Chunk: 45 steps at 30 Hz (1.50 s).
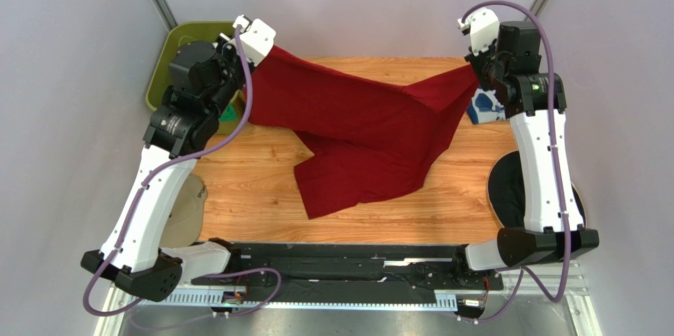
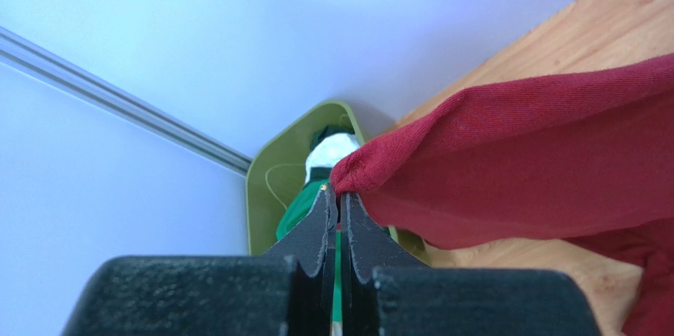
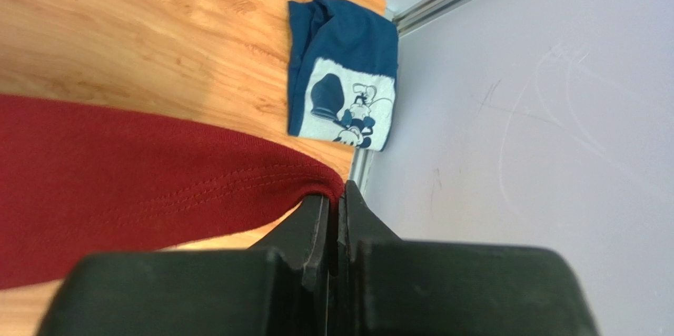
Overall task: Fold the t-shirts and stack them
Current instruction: Flatten the tshirt out
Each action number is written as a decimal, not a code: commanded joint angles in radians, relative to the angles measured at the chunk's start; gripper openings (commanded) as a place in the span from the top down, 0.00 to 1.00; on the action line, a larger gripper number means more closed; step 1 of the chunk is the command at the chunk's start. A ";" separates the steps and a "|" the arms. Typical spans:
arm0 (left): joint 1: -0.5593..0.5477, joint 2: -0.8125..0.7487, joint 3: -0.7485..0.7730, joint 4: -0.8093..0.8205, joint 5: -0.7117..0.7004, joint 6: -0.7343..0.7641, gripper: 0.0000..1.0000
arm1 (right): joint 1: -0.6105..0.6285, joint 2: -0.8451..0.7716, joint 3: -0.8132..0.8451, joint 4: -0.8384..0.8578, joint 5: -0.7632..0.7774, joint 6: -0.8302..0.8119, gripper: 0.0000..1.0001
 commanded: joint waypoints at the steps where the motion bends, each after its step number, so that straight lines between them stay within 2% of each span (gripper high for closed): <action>1: 0.001 -0.058 0.005 -0.018 -0.012 0.008 1.00 | 0.002 -0.106 0.041 -0.042 -0.037 -0.003 1.00; 5: 0.001 -0.087 0.050 -0.021 -0.021 -0.011 1.00 | 0.002 -0.108 0.199 -0.036 0.007 -0.023 1.00; 11: 0.001 -0.042 0.079 0.028 -0.066 -0.020 1.00 | 0.004 -0.079 0.438 0.083 0.041 -0.076 1.00; 17: 0.010 0.021 0.162 0.056 -0.132 -0.024 1.00 | 0.002 -0.087 0.471 0.304 0.087 -0.135 1.00; 21: 0.018 0.020 0.234 0.013 -0.110 -0.040 1.00 | 0.005 -0.094 0.546 0.245 0.064 -0.109 1.00; 27: 0.018 -0.130 0.185 -0.053 -0.008 -0.041 1.00 | 0.011 -0.243 0.419 0.191 0.049 -0.109 1.00; 34: 0.018 -0.343 0.107 -0.096 0.052 -0.069 1.00 | 0.011 -0.376 0.423 0.045 0.054 -0.109 1.00; 39: 0.019 -0.390 0.064 -0.099 0.051 -0.066 1.00 | 0.010 -0.423 0.423 0.031 0.083 -0.127 1.00; 45: 0.019 -0.362 0.035 -0.050 0.003 -0.046 1.00 | 0.008 -0.378 0.379 0.102 0.124 -0.159 1.00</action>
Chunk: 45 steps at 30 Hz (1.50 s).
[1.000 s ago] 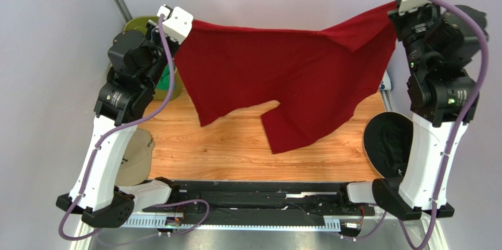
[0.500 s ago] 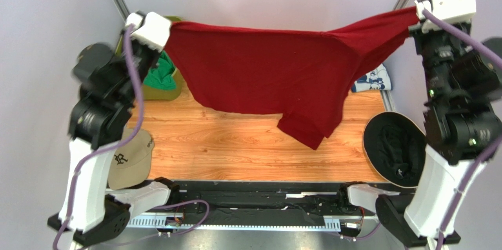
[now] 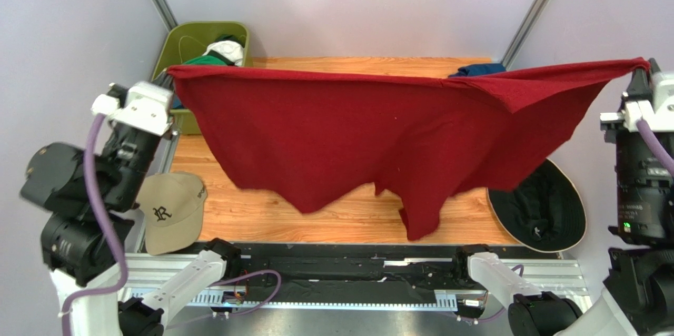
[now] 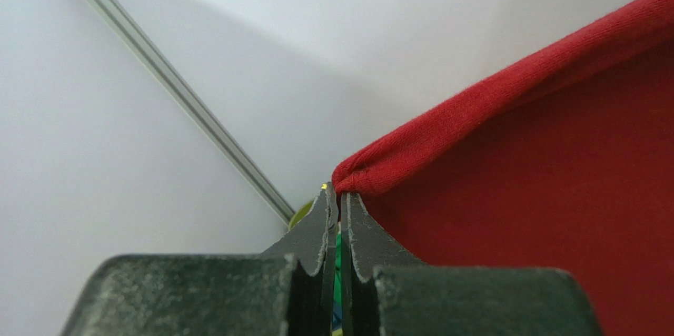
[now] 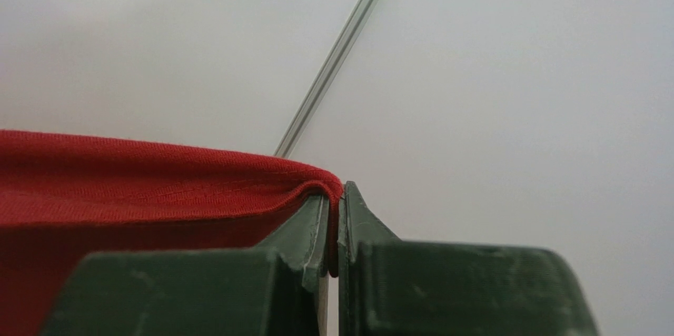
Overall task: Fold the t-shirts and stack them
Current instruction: Flatten the tshirt out
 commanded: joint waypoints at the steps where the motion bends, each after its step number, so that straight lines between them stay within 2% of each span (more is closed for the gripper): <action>1: 0.012 0.074 -0.033 0.074 -0.095 0.023 1.00 | -0.003 0.076 -0.056 0.086 0.104 -0.056 1.00; 5: 0.011 0.158 -0.078 0.209 -0.202 0.104 1.00 | -0.001 0.145 -0.111 0.198 0.121 -0.077 1.00; 9: 0.046 0.304 -0.050 0.363 -0.235 0.171 1.00 | -0.003 0.289 -0.071 0.272 0.138 -0.097 1.00; 12: 0.109 0.521 0.103 0.365 -0.207 0.120 1.00 | -0.003 0.458 0.086 0.281 0.147 -0.093 1.00; 14: 0.147 0.598 0.219 0.366 -0.204 0.097 1.00 | -0.003 0.571 0.223 0.289 0.160 -0.094 1.00; 18: 0.184 0.740 0.370 0.363 -0.212 0.080 1.00 | -0.003 0.639 0.285 0.378 0.172 -0.122 1.00; 21: 0.207 0.758 0.430 0.363 -0.201 0.063 1.00 | -0.003 0.636 0.251 0.467 0.173 -0.133 1.00; 27: 0.213 0.677 0.363 0.417 -0.190 0.078 1.00 | -0.001 0.621 0.253 0.528 0.186 -0.125 1.00; 30: 0.213 0.599 0.229 0.452 -0.163 0.083 1.00 | -0.001 0.574 0.182 0.513 0.180 -0.100 1.00; 33: 0.212 0.509 0.021 0.486 -0.123 0.072 1.00 | -0.003 0.451 -0.049 0.525 0.160 -0.061 1.00; 35: 0.212 0.459 -0.160 0.495 -0.086 0.066 1.00 | -0.001 0.337 -0.264 0.533 0.140 -0.045 1.00; 37: 0.212 0.387 -0.339 0.472 -0.030 0.071 1.00 | 0.000 0.264 -0.394 0.528 0.131 -0.028 1.00; 38: 0.212 0.364 -0.401 0.458 -0.005 0.078 1.00 | 0.000 0.194 -0.539 0.513 0.126 -0.028 1.00; 40: 0.210 0.292 -0.575 0.406 0.067 0.120 1.00 | 0.000 0.118 -0.675 0.481 0.092 -0.016 1.00; 41: 0.209 0.268 -0.629 0.389 0.080 0.137 1.00 | 0.002 0.054 -0.780 0.437 0.077 -0.017 1.00; 43: 0.209 0.194 -0.757 0.349 0.098 0.176 1.00 | 0.000 0.003 -0.873 0.397 0.052 -0.004 1.00; 45: 0.209 0.137 -0.806 0.273 0.106 0.201 1.00 | 0.002 -0.060 -0.969 0.306 0.031 -0.005 1.00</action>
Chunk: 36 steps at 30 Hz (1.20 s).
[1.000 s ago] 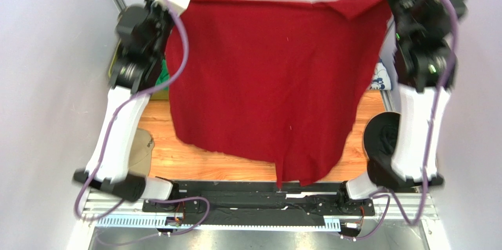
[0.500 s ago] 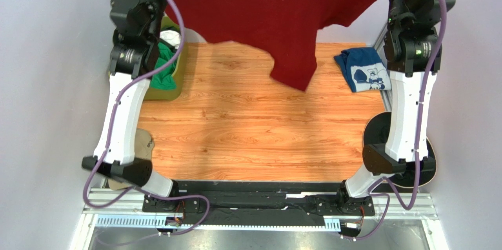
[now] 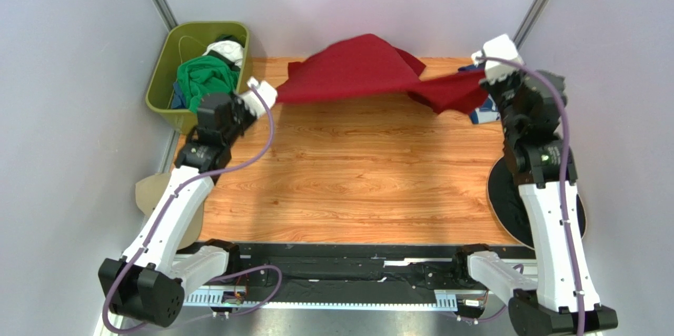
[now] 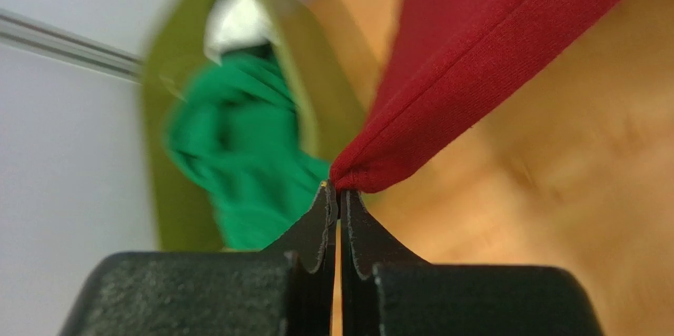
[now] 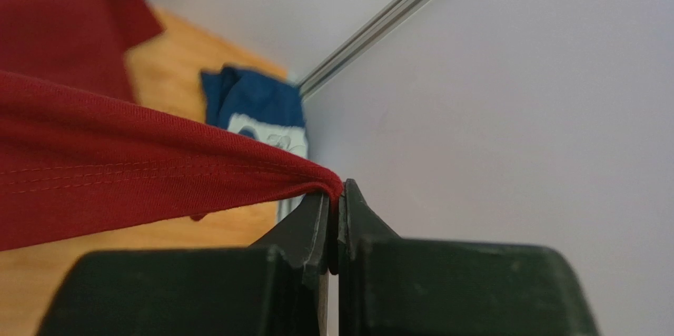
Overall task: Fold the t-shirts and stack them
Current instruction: Flatten the tshirt out
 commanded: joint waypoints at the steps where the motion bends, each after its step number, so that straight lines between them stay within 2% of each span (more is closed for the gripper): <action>1: 0.014 -0.134 -0.119 -0.156 0.062 0.084 1.00 | -0.005 -0.114 -0.161 -0.121 -0.044 0.033 1.00; 6: 0.011 -0.178 -0.162 -0.362 0.108 0.101 1.00 | -0.006 -0.193 -0.340 -0.271 -0.129 0.039 1.00; 13: -0.012 -0.223 -0.192 -0.509 0.146 0.130 1.00 | -0.006 -0.252 -0.451 -0.430 -0.228 0.041 1.00; 16: -0.027 -0.218 -0.201 -0.574 0.157 0.142 1.00 | -0.006 -0.275 -0.475 -0.490 -0.285 0.033 1.00; 22: -0.052 -0.195 -0.224 -0.666 0.172 0.156 1.00 | -0.006 -0.291 -0.508 -0.588 -0.305 -0.002 1.00; 30: -0.070 -0.171 -0.212 -0.784 0.195 0.198 1.00 | -0.006 -0.305 -0.541 -0.615 -0.302 -0.027 1.00; 36: -0.075 -0.178 -0.202 -0.932 0.249 0.231 1.00 | -0.005 -0.305 -0.543 -0.664 -0.301 -0.045 1.00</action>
